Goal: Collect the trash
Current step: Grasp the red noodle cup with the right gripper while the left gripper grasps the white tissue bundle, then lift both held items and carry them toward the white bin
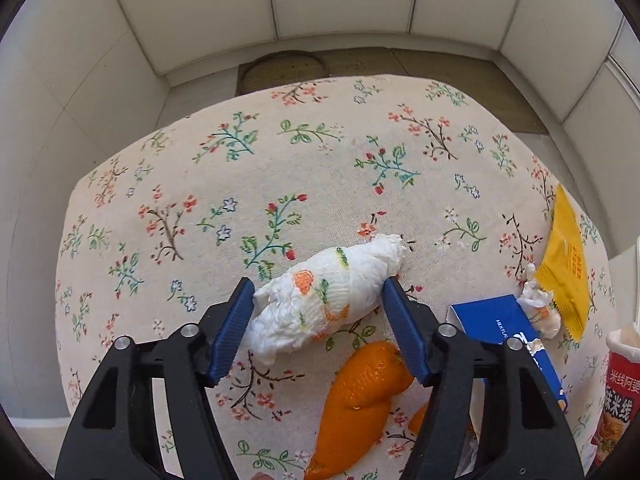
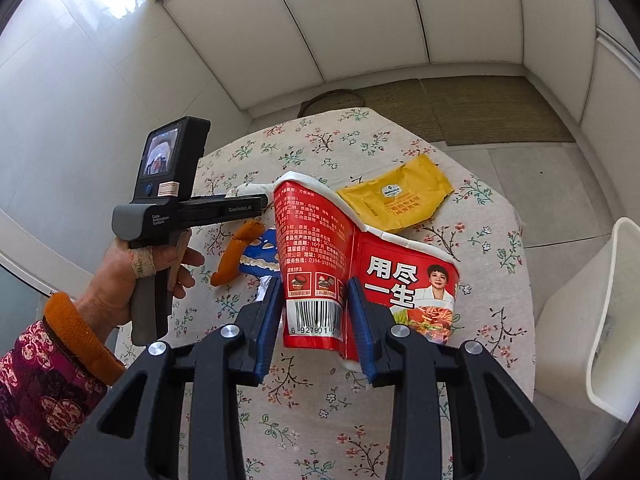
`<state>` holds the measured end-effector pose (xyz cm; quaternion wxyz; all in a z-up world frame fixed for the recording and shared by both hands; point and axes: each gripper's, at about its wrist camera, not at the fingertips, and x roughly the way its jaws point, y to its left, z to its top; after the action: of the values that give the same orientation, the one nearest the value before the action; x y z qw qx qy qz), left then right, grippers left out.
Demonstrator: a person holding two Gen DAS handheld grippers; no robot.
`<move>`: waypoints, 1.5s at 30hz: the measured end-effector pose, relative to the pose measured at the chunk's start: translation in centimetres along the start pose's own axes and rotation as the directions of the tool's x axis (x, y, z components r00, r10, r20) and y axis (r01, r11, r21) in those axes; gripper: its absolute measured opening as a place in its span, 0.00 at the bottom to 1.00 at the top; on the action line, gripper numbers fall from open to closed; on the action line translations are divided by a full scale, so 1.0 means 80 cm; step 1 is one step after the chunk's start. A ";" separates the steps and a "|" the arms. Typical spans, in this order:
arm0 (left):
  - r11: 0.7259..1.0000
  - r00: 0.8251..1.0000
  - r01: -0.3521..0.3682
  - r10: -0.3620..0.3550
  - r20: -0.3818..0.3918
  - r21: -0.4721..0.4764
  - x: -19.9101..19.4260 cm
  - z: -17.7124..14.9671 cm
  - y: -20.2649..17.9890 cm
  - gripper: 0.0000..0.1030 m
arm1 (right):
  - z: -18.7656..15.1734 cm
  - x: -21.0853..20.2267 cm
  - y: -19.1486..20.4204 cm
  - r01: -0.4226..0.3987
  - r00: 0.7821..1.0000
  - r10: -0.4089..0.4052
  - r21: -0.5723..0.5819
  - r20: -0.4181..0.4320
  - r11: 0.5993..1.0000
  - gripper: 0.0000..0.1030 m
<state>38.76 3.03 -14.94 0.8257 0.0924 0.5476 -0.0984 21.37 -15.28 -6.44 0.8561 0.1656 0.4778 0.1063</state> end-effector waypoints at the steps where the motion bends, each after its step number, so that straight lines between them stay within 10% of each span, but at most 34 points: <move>1: 1.000 1.000 0.007 -0.007 0.000 -0.004 0.000 0.000 0.000 0.55 | 0.000 0.000 0.001 0.000 1.000 0.000 0.000 0.000 1.000 0.33; 27: 0.944 0.952 0.066 0.038 0.304 -0.325 -0.222 -0.110 0.014 0.42 | -0.031 -0.094 0.012 -0.031 0.989 0.039 -0.056 0.143 0.998 0.33; 45: 0.940 0.836 0.246 -0.082 0.543 -0.238 -0.336 -0.127 -0.116 0.42 | -0.048 -0.208 -0.065 0.140 0.899 -0.145 0.043 0.413 0.989 0.33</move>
<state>17.07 -1.59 5.53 0.9362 -0.1110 0.3156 -0.1074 9.57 -25.02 2.68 0.9425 0.1542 0.2967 0.0030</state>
